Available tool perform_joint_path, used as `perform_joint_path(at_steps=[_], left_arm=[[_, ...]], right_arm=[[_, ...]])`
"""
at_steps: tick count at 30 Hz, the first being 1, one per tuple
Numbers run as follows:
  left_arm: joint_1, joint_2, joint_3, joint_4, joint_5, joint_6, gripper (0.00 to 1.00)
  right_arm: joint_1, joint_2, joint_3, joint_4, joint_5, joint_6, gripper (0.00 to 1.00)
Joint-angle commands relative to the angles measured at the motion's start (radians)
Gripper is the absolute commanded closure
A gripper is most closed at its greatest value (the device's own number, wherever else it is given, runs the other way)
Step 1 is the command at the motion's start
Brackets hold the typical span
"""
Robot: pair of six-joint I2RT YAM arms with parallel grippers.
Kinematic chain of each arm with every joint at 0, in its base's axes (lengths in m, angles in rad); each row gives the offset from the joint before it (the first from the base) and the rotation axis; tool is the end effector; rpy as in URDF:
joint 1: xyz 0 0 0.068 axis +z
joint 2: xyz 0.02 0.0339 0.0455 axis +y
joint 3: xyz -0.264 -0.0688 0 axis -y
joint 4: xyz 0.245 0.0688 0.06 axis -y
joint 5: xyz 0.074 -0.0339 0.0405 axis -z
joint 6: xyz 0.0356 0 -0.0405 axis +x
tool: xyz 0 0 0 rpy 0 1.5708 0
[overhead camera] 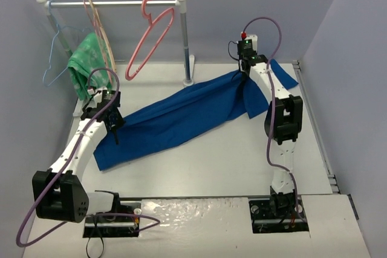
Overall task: Place the trousers on the hanger
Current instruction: Fold the trousers at the center of the board.
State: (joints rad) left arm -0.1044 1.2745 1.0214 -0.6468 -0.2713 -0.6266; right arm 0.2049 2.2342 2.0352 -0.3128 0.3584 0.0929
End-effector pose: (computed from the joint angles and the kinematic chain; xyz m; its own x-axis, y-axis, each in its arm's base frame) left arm 0.2620 -0.0179 0.2779 -0.5927 -0.5059 -0.6267 -0.5097 0.8381 -0.1945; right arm 0.5197 0.0952 0.2793 -0.4673 -0.0084 -0.8840 0.1529 0.9841 -0.0902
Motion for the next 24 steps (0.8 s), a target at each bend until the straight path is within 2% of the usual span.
perform_joint_path(at_steps=[1, 4, 7, 8, 10, 11, 13, 14, 16, 18, 24], left_arm=[[0.083, 0.051, 0.042, -0.046, -0.157, 0.079, 0.97], [0.098, 0.103, 0.059, -0.038, -0.131, 0.077, 0.9], [0.137, 0.159, 0.091, -0.014, -0.133, 0.073, 0.82], [0.141, 0.174, 0.105, -0.007, -0.131, 0.071, 0.79], [0.144, 0.204, 0.136, 0.008, -0.122, 0.068, 0.72], [0.144, 0.215, 0.152, 0.014, -0.121, 0.068, 0.66], [0.144, 0.235, 0.202, 0.024, -0.108, 0.068, 0.47], [0.141, 0.233, 0.211, 0.027, -0.102, 0.068, 0.42], [0.132, 0.184, 0.219, 0.037, -0.096, 0.07, 0.26], [0.11, 0.118, 0.195, 0.052, -0.098, 0.071, 0.18], [-0.06, -0.052, 0.095, 0.033, -0.129, 0.105, 0.16]], right_arm=[[-0.056, 0.034, 0.081, 0.12, 0.164, -0.064, 0.97], [-0.056, 0.066, 0.095, 0.126, 0.145, -0.061, 0.9], [-0.057, 0.089, 0.114, 0.125, 0.128, -0.058, 0.75], [-0.057, 0.095, 0.118, 0.124, 0.123, -0.058, 0.69], [-0.059, 0.095, 0.123, 0.124, 0.109, -0.053, 0.48], [-0.059, 0.088, 0.12, 0.124, 0.102, -0.052, 0.41], [-0.059, 0.059, 0.099, 0.124, 0.075, -0.05, 0.3], [-0.059, 0.034, 0.09, 0.124, 0.069, -0.049, 0.24], [-0.059, -0.03, 0.033, 0.123, 0.032, -0.044, 0.19], [-0.055, -0.104, -0.048, 0.123, -0.016, -0.034, 0.17], [0.01, -0.331, -0.312, 0.153, -0.239, -0.026, 0.16]])
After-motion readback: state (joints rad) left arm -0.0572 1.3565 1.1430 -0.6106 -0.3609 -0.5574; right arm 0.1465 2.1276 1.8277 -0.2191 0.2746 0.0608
